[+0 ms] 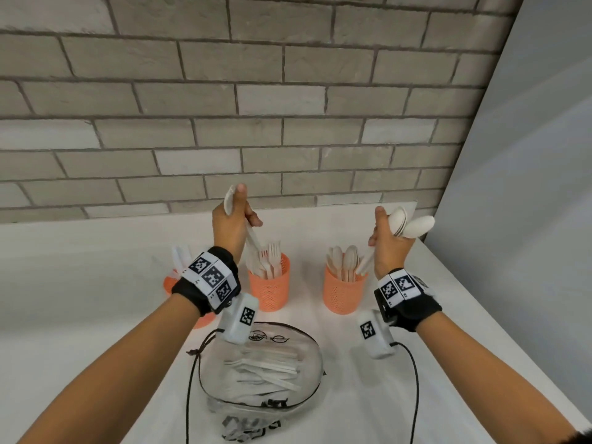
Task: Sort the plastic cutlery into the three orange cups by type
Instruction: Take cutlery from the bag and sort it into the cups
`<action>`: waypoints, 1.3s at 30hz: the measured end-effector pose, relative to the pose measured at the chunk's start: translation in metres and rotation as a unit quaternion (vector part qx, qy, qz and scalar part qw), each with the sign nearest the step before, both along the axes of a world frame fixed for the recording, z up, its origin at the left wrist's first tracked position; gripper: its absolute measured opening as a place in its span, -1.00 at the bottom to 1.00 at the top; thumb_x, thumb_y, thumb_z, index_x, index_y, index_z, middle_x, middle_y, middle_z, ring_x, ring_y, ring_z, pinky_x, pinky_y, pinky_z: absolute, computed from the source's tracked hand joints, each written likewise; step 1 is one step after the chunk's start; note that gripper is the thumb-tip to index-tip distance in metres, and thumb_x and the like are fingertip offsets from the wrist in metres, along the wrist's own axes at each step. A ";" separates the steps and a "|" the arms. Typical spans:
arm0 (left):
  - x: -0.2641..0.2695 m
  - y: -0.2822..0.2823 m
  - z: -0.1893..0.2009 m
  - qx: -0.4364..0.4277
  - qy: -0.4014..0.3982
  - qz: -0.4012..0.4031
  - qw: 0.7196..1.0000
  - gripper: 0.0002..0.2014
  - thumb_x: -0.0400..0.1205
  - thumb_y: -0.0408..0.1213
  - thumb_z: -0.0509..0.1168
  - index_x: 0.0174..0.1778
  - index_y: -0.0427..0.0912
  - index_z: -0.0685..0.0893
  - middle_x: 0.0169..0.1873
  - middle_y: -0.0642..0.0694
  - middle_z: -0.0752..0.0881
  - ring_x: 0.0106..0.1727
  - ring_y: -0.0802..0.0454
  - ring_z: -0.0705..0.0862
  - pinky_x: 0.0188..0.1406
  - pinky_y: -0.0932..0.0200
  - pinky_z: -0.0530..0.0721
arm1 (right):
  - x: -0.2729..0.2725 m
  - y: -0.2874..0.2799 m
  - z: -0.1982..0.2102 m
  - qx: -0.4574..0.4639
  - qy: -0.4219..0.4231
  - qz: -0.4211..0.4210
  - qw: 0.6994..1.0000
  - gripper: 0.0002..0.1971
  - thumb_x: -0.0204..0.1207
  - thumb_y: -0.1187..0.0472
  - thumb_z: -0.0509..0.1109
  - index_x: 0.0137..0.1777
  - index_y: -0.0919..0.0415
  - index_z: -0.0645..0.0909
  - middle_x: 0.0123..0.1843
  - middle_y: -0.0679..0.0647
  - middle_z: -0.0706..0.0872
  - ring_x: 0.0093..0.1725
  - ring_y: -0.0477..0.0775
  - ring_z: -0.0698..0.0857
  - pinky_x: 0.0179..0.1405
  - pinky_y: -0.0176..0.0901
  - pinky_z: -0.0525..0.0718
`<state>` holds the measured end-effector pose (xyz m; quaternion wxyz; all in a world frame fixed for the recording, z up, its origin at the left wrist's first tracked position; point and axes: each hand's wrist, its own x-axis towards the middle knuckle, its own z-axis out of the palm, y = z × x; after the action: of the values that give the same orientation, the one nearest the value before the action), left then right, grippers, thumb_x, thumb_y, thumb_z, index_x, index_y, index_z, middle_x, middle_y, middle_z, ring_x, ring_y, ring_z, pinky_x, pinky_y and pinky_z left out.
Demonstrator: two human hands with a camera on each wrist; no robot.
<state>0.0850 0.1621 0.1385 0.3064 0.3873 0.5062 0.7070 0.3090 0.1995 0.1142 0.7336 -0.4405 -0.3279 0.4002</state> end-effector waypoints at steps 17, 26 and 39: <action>0.014 0.034 -0.068 -0.073 0.069 -0.001 0.995 -0.60 0.63 -0.08 0.27 -0.48 -0.18 0.39 -0.78 0.03 0.47 -0.66 0.11 0.54 -0.49 0.27 0.59 | -0.004 0.017 -0.093 -0.004 -0.164 0.114 0.980 -0.76 0.40 0.35 0.52 -0.13 0.02 0.55 -0.24 0.00 0.66 -0.34 -0.33 0.66 -0.29 -0.47 0.63; 0.024 0.038 -0.087 -0.056 0.202 0.022 0.977 -0.91 0.64 -0.25 0.26 -0.04 -0.02 0.47 -0.36 -0.04 0.57 -0.49 0.08 0.62 -0.31 0.46 0.55 | 0.004 0.020 -0.093 0.094 -0.335 0.087 0.934 -0.63 0.44 0.18 0.43 0.20 -0.04 0.43 -0.11 0.06 0.65 -0.08 -0.30 0.59 -0.02 -0.65 0.44; 0.036 0.040 -0.098 -0.291 0.600 0.007 0.745 -0.38 0.73 0.02 -0.12 0.63 -0.26 0.00 0.64 -0.26 0.06 0.67 -0.19 -0.08 0.63 -0.05 -0.18 | 0.007 0.027 -0.085 0.060 -0.700 0.109 0.703 -0.40 0.53 -0.09 -0.03 0.40 0.23 0.54 0.50 0.38 0.45 0.54 0.33 0.38 0.55 0.17 0.16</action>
<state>0.1214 0.2019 0.0403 0.0324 0.6203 0.7693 0.1491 0.3159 0.2267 0.0295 0.2692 -0.5105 -0.8160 0.0334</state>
